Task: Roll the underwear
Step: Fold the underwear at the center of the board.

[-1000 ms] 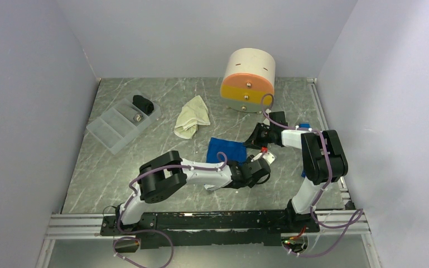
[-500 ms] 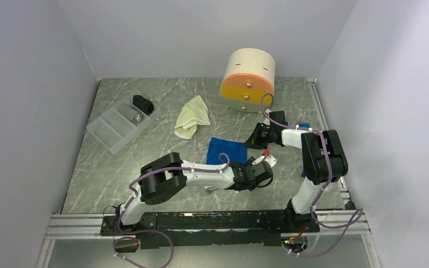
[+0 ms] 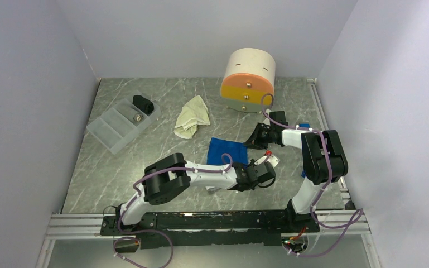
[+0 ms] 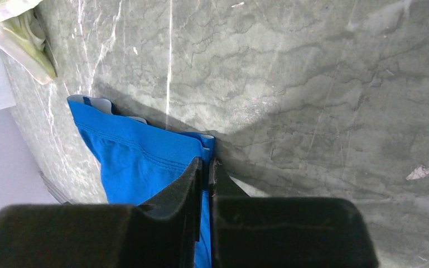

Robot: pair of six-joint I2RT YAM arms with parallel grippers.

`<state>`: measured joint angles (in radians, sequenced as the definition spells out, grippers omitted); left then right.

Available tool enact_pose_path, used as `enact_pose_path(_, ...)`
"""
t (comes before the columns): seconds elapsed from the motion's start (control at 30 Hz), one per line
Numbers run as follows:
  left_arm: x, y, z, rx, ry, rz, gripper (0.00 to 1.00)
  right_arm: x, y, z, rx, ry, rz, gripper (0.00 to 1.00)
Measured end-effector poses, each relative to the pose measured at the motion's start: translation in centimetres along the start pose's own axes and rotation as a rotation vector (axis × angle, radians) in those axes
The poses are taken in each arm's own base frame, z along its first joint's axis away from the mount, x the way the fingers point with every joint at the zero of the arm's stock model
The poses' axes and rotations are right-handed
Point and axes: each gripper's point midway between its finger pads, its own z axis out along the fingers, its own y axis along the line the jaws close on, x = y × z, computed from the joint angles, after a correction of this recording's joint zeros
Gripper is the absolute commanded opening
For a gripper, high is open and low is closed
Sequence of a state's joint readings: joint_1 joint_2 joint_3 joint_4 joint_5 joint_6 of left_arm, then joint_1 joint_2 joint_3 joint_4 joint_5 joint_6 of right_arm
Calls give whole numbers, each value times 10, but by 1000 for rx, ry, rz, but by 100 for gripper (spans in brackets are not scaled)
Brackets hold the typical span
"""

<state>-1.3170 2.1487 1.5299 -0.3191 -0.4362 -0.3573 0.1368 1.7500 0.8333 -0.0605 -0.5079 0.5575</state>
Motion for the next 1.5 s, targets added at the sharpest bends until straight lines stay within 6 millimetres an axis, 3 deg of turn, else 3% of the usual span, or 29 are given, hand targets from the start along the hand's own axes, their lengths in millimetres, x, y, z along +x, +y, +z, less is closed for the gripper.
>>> enact_pose_path(0.1,0,0,0,-2,-2,1,5,0,0,0,0,0,1,2)
enact_pose_path(0.47,1,-1,-2,31,-2,14,5,4,1,-3,-1,26,16,2)
enact_pose_path(0.73,16,11,-27,120,-14,-52,5,-4,24,-24,-40,-17,25,0)
enact_pose_path(0.9,9,20,-44,174,-85,-149,5,-8,44,-39,-67,-55,10,0)
enact_pose_path(1.17,-6,29,-63,310,-182,-324,5,-1,47,-37,-31,-52,1,0)
enact_pose_path(1.5,11,59,-62,425,-230,-590,5,-18,70,-39,-5,-57,-52,0)
